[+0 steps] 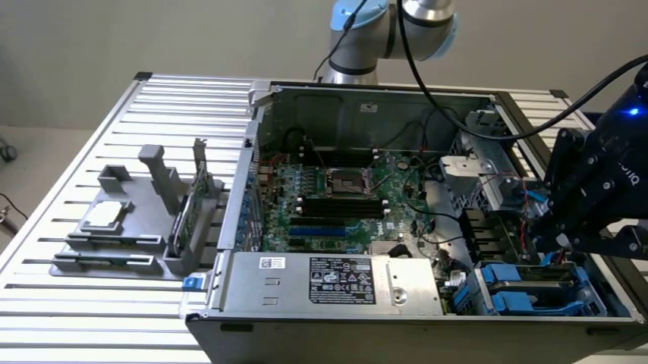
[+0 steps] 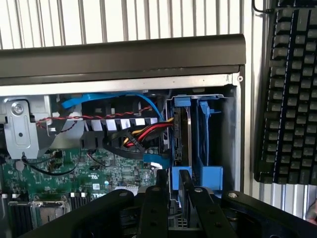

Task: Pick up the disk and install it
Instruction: 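Insert the first disk wire, then insert the second disk wire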

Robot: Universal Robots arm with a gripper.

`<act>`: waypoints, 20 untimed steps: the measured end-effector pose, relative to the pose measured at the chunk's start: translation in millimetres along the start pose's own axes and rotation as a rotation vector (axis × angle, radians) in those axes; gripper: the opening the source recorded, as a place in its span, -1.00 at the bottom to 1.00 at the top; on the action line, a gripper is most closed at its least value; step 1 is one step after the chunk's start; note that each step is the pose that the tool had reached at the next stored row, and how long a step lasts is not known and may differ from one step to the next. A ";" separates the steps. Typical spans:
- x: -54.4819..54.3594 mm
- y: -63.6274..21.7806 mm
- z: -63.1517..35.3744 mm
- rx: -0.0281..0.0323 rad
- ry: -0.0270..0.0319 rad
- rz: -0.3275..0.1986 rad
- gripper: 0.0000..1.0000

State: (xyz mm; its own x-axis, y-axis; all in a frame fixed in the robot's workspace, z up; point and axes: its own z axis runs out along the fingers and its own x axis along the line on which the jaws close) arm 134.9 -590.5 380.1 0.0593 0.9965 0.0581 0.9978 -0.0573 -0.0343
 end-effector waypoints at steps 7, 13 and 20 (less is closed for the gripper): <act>0.0 -0.2 0.0 0.0004 -0.0001 0.000 -0.51; 1.2 -0.2 0.1 0.0004 -0.0001 0.000 -0.51; 3.3 0.4 2.4 0.0001 -0.0015 0.000 -0.51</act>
State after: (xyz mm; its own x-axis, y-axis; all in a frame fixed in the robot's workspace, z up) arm 135.4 -587.0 378.0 0.0592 0.9966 0.0566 0.9978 -0.0573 -0.0345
